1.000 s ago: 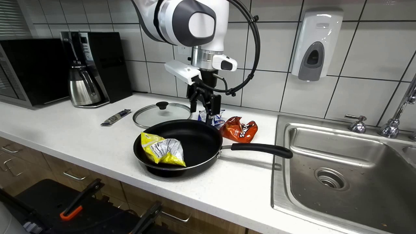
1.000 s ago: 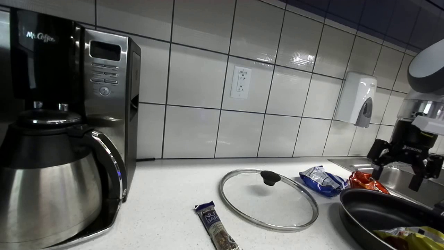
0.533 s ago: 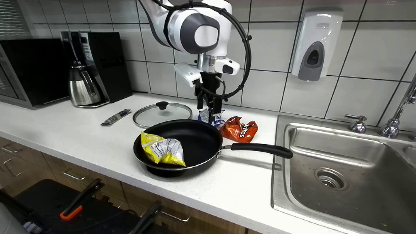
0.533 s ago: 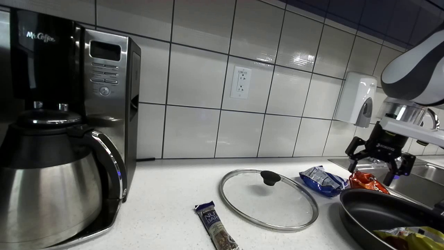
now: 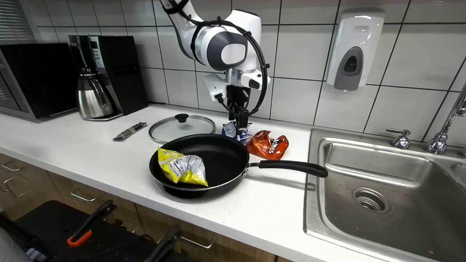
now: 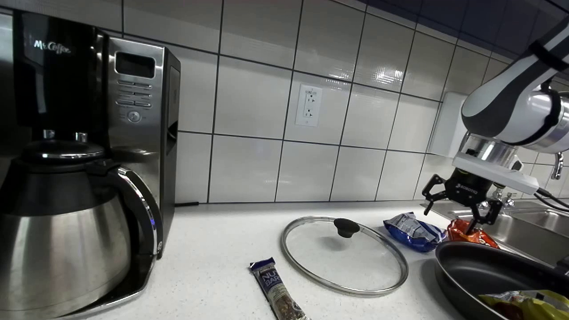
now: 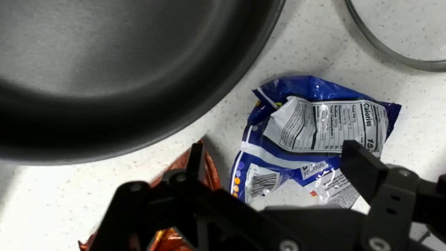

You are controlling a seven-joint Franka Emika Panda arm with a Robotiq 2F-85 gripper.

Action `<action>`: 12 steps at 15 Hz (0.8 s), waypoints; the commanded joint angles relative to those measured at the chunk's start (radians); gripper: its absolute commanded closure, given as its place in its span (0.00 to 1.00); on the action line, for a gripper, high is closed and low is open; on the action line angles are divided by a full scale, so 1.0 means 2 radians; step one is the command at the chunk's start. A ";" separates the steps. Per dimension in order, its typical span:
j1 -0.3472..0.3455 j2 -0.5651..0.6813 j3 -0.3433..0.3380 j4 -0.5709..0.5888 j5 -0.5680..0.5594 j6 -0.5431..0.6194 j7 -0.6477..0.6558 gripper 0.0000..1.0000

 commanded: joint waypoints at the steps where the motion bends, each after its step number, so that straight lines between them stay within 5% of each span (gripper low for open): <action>1: 0.002 0.028 0.007 0.033 0.015 0.003 0.039 0.00; 12: 0.010 0.068 0.007 0.072 0.032 0.016 0.092 0.00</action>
